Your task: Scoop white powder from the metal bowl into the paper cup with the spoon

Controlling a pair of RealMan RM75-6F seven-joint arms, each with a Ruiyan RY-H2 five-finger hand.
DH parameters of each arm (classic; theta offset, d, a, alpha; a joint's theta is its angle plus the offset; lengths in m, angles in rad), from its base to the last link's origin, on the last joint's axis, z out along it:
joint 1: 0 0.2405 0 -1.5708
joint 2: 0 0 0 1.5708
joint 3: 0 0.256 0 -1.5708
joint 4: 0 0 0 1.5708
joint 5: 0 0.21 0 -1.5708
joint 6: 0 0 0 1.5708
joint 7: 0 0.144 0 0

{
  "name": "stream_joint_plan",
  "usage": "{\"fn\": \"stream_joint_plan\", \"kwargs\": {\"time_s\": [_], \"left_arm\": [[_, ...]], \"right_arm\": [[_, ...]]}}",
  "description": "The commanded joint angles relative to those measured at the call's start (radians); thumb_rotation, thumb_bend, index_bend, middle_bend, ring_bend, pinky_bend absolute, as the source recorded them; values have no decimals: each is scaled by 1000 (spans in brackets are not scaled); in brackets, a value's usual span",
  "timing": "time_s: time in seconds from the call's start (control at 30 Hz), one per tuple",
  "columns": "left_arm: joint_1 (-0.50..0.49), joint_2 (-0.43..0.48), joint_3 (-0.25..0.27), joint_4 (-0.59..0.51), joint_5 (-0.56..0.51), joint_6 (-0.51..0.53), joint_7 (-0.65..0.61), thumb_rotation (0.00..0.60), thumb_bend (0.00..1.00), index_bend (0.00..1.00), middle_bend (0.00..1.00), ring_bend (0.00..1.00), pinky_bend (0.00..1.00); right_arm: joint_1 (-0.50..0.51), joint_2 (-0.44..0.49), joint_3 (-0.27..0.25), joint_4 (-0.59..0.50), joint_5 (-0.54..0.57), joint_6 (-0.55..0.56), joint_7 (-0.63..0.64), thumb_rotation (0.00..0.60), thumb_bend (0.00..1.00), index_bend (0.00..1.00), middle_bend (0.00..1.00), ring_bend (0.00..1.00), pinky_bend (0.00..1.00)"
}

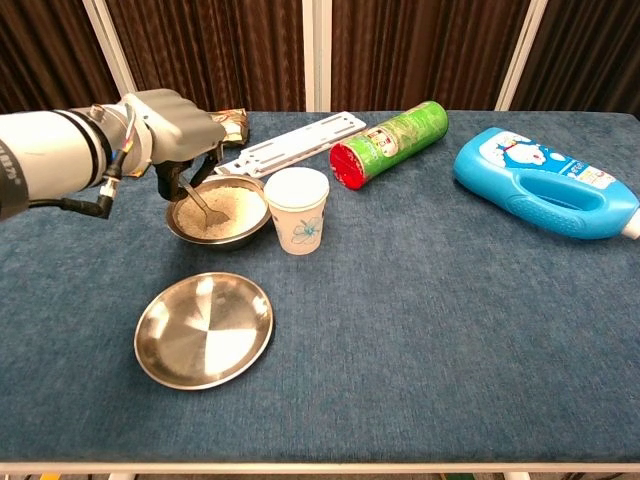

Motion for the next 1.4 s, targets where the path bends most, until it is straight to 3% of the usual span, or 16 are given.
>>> {"fn": "stream_joint_plan", "kwargs": {"time_s": [0.03, 0.47, 0.77, 1.17, 1.4], "left_arm": [[15, 31, -21, -17, -23, -39, -68, 600, 513, 640, 959, 913, 1000], [58, 143, -59, -40, -78, -160, -312, 600, 515, 641, 958, 911, 1000], [44, 208, -70, -41, -123, -234, -415, 600, 516, 641, 956, 911, 1000], [-13, 292, -76, -74, -165, -297, -508, 600, 516, 641, 954, 911, 1000], [-92, 317, -71, -125, -202, -268, -493, 600, 516, 641, 954, 911, 1000]], "right_arm": [[0, 0, 1, 0, 1, 1, 0, 600, 244, 40, 176, 0, 0], [5, 0, 3, -2, 2, -7, -4, 600, 244, 40, 176, 0, 0], [6, 0, 4, -2, 6, -11, -5, 600, 244, 40, 176, 0, 0], [8, 1, 5, -4, 7, -14, -9, 600, 244, 40, 177, 0, 0], [4, 1, 5, 0, 6, -8, -3, 600, 244, 40, 177, 0, 0]]}}
